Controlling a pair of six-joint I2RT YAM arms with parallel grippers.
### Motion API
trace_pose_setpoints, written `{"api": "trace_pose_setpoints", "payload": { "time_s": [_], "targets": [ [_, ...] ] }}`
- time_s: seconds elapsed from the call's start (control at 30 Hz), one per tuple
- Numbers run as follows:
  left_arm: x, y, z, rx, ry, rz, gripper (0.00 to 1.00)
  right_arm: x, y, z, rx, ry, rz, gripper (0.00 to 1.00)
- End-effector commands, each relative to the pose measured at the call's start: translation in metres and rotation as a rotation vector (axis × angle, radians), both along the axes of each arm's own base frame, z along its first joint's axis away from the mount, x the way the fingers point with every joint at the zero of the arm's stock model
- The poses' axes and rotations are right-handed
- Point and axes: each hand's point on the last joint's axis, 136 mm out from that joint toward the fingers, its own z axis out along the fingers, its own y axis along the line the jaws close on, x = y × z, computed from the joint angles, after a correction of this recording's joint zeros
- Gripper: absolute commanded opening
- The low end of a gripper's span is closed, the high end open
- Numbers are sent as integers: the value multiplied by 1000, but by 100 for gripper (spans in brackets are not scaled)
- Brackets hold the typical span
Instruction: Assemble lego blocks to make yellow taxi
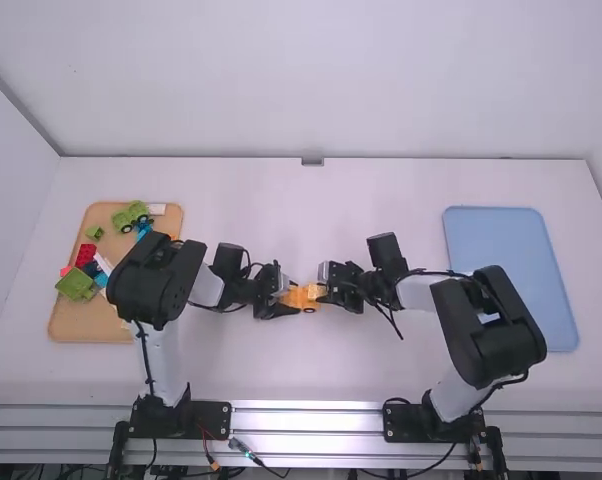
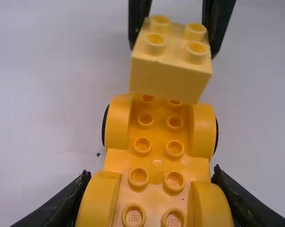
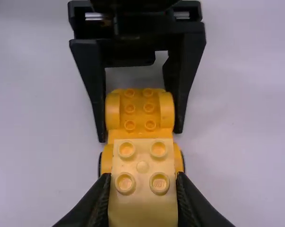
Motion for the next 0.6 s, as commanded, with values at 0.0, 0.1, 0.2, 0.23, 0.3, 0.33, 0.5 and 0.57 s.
{"api": "trace_pose_setpoints", "payload": {
  "time_s": [0.0,0.1,0.2,0.23,0.3,0.33,0.5,0.57],
  "targets": [
    [-13,4,-19,45,60,11,55,0,6,-1,33,15,28,0],
    [-13,4,-19,45,60,12,55,-3,7,-3,40,31,34,0],
    [-13,4,-18,45,61,12,55,-1,8,-2,43,23,33,0],
    [-13,4,-18,45,61,12,56,-2,8,-1,45,22,36,0],
    [-13,4,-19,45,61,12,56,-3,11,-1,44,17,40,0],
    [-14,4,-19,45,62,12,56,-3,12,-1,40,14,44,0],
    [-14,4,-19,45,65,12,56,-3,17,-6,3,8,31,0],
    [-13,4,-19,45,64,13,56,-4,18,-6,3,7,33,0]
  ]
}}
